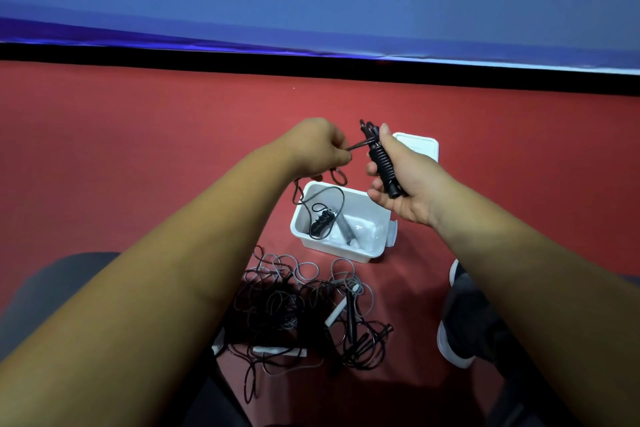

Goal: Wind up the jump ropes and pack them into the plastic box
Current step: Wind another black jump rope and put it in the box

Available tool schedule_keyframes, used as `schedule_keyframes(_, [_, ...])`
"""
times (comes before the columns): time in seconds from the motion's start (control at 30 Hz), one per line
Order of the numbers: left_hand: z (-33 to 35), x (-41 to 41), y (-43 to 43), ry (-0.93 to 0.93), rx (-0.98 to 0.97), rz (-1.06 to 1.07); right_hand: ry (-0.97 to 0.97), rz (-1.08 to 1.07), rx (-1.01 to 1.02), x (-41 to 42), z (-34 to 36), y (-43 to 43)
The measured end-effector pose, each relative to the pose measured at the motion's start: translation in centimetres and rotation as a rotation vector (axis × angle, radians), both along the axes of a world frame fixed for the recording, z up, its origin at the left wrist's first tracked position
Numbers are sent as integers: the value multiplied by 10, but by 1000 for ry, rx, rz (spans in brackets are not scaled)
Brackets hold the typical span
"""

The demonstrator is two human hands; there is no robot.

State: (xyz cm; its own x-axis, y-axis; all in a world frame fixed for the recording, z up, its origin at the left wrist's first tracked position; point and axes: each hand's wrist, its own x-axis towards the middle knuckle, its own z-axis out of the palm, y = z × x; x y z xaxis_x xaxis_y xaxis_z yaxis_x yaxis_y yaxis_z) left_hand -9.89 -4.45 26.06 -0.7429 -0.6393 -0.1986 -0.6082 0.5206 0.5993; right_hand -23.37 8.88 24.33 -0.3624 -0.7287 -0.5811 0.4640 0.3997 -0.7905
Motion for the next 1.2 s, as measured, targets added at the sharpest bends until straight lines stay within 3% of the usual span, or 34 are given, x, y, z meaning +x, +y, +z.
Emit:
schedule_keyframes(0.1, [-2,1,-1,11,-9,-40,-23,-3,-32,-3,2,-1])
schedule_keyframes(0.23, [-1,8,-2,197,183,-76,-75,30,-57,-7,9,-2])
schedule_keyframes(0.37, [-4,8,-5,281,135,-64,-133,94,-76,-10,14,0])
schedule_keyframes(0.5, [1,12,-6,373,260,-97,-181,112,-123,-11,17,2])
schedule_keyframes(0.63, [3,18,-13,317,361,-175,-193,140,-168,-11,18,5])
schedule_keyframes(0.73, [-1,17,-16,230,276,-183,-219,194,-196,-10,18,6])
schedule_keyframes(0.9, [-5,15,-5,135,-39,-149,-311,310,-250,-10,22,9])
schedule_keyframes(0.97, [-9,16,-2,213,64,-58,-324,349,-270,-11,25,11])
schedule_keyframes(1.13, [-2,16,-5,547,634,117,-293,238,-292,-17,26,9])
schedule_keyframes(1.2, [1,18,-11,607,688,99,-248,122,-261,-20,23,5])
